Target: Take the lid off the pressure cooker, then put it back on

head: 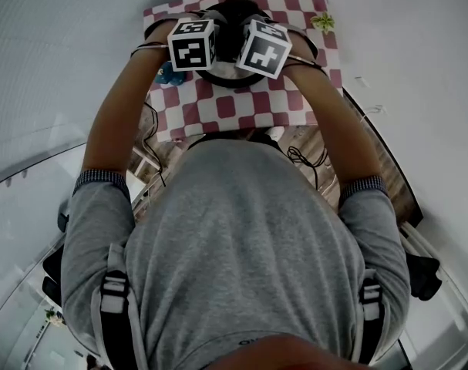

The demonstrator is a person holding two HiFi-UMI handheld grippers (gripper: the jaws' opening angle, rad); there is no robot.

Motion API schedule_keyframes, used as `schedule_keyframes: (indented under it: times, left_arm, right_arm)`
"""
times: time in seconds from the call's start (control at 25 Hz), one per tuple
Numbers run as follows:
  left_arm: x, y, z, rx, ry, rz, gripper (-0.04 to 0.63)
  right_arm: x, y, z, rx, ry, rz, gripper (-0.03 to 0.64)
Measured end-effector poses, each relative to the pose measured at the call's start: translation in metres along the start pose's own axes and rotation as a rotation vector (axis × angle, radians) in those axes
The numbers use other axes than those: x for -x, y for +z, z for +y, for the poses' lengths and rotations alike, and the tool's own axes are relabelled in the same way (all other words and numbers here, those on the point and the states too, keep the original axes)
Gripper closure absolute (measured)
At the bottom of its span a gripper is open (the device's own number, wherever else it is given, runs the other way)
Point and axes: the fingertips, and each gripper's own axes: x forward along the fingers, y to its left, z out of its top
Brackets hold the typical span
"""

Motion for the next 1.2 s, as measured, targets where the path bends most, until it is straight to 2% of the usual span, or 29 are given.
schedule_keyframes:
  times: [0.44, 0.68, 1.2]
  left_arm:
    - [-0.014, 0.049, -0.006, 0.079, 0.069, 0.046, 0.293]
    - [-0.024, 0.083, -0.003, 0.081, 0.090, 0.053, 0.293]
    - [-0.071, 0.169, 0.003, 0.048, 0.077, 0.019, 0.293]
  right_arm:
    - [0.030, -0.043, 0.007, 0.111, 0.016, -0.023, 0.334]
    - [0.050, -0.074, 0.005, 0.126, 0.008, -0.030, 0.334]
    - [0.084, -0.163, -0.002, 0.093, -0.004, -0.012, 0.334]
